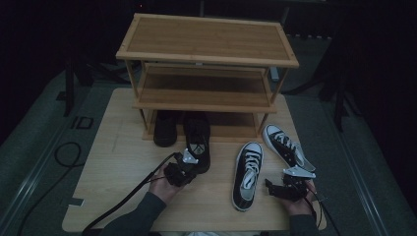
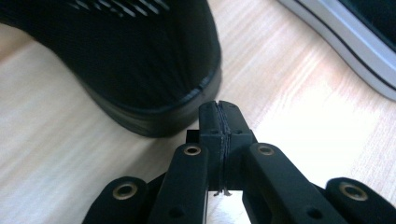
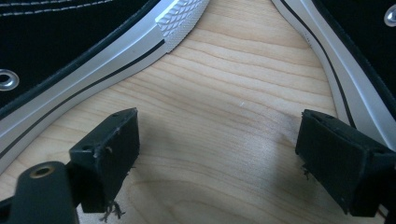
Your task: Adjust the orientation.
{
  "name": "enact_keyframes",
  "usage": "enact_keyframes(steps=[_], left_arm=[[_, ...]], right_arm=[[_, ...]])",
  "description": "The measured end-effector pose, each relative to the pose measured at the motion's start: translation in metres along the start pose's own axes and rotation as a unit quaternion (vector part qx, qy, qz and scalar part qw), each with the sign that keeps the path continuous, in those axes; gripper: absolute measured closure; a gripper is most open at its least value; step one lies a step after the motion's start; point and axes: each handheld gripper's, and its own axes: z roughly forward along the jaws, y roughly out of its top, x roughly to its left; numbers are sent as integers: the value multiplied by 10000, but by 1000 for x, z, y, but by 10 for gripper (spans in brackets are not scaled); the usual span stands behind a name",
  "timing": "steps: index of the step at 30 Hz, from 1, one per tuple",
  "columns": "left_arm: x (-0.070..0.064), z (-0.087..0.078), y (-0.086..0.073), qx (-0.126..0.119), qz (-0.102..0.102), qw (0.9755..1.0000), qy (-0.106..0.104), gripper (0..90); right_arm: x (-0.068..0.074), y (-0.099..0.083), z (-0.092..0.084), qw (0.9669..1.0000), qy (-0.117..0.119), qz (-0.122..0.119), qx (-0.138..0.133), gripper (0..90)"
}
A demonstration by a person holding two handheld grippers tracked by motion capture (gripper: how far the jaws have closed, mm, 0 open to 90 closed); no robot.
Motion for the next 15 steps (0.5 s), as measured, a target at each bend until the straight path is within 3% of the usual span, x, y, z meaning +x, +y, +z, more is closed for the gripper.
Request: enact_keyframes(steps=[8,15], left_arm=[[-5,16,5,163,115,9998,3,897],[-8,25,10,249,289,9990,231,899]], right_arm=[[0,0,0,10000,7,-5,-3,134],[0,1,1,10000,24,-25,-2,134]])
